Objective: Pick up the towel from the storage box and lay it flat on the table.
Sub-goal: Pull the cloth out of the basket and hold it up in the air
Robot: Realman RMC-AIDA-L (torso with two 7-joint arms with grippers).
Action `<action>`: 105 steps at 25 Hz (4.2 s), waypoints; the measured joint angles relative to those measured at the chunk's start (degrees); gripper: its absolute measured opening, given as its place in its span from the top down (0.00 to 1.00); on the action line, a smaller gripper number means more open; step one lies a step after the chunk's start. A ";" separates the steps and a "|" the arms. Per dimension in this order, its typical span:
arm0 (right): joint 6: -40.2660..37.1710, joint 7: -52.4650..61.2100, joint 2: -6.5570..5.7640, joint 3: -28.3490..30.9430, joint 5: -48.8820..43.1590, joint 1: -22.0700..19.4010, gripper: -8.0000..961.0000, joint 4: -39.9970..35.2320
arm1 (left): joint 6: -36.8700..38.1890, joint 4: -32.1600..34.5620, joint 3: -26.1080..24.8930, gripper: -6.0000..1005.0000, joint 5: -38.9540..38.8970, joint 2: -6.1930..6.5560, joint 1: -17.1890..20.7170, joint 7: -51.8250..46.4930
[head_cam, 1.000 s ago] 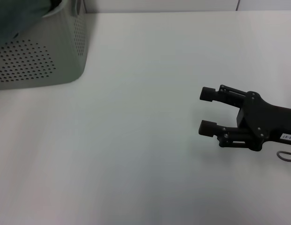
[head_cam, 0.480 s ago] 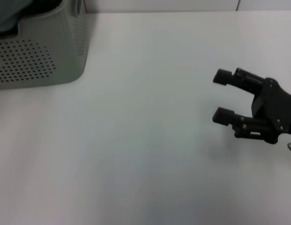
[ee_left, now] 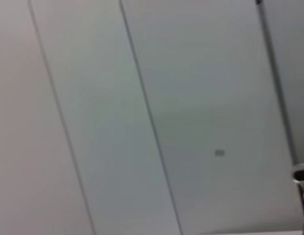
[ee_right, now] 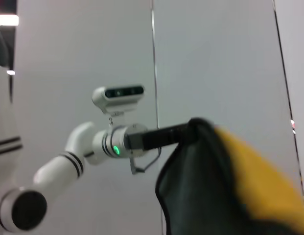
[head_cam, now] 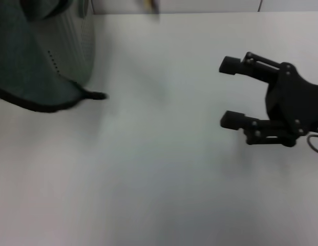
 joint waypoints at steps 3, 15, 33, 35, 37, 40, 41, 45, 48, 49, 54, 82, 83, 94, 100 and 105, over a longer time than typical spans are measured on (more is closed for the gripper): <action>-2.19 0.14 -0.03 1.64 0.00 -0.95 0.10 -0.47 | 1.98 0.18 0.02 0.98 -1.67 0.19 0.38 -0.49; 6.66 -13.28 4.45 -0.90 -7.83 -2.03 0.10 -2.65 | 3.10 0.21 1.39 0.98 -0.44 -1.53 -0.89 -3.98; 25.16 -47.99 4.51 -29.16 20.75 -11.19 0.12 -11.32 | -8.95 -0.91 8.92 0.97 5.87 -3.21 2.15 -3.94; 27.67 -57.38 4.54 -36.68 29.34 -10.69 0.13 -11.47 | -10.49 -0.91 10.96 0.97 6.48 -3.19 2.17 -3.85; 28.95 -66.43 4.55 -43.49 38.71 -9.82 0.13 -11.56 | -12.06 -0.77 12.83 0.97 7.24 -3.19 2.22 -3.82; 29.18 -75.69 4.55 -52.49 51.26 -8.21 0.14 -11.56 | -14.56 -0.70 15.37 0.97 7.88 -3.22 2.60 -3.81; 28.98 -77.32 4.54 -55.22 55.42 -7.44 0.14 -11.56 | -15.51 -0.68 16.18 0.97 7.92 -3.24 2.92 -3.77; 27.35 -75.64 4.55 -60.78 63.30 -5.63 0.15 -11.60 | -19.12 -0.26 19.75 0.97 8.01 -3.24 4.27 -3.22; 25.49 -70.87 4.54 -62.16 64.35 -5.79 0.16 -11.86 | -21.74 0.23 22.38 0.97 8.15 -3.23 5.10 -2.85; 25.32 -69.70 4.54 -62.30 64.52 -5.92 0.17 -12.02 | -22.76 0.38 23.33 0.97 8.20 -3.21 5.45 -2.69; 25.67 -65.37 4.54 -63.06 67.57 -5.59 0.18 -12.42 | -26.03 0.47 26.81 0.97 8.13 -3.23 6.19 -2.23; 29.20 -57.61 4.55 -65.37 80.17 -7.40 0.30 -14.01 | -45.21 4.81 45.05 0.97 8.58 -3.13 13.14 1.52; 29.20 -57.53 4.55 -65.37 80.27 -7.69 0.31 -13.97 | -45.33 4.83 45.03 0.97 8.57 -3.14 13.21 1.52; 28.79 -51.62 4.54 -64.75 83.41 -8.25 0.44 -10.32 | -45.87 4.86 45.09 0.97 8.51 -3.15 13.43 1.52; 28.70 -51.58 4.55 -64.83 82.82 -7.63 0.51 -10.28 | -45.87 4.86 45.17 0.97 8.61 -3.09 13.46 1.52; 28.57 -51.57 4.55 -65.14 82.73 -7.43 0.59 -10.27 | -45.83 4.85 45.27 0.97 8.81 -3.07 13.46 1.52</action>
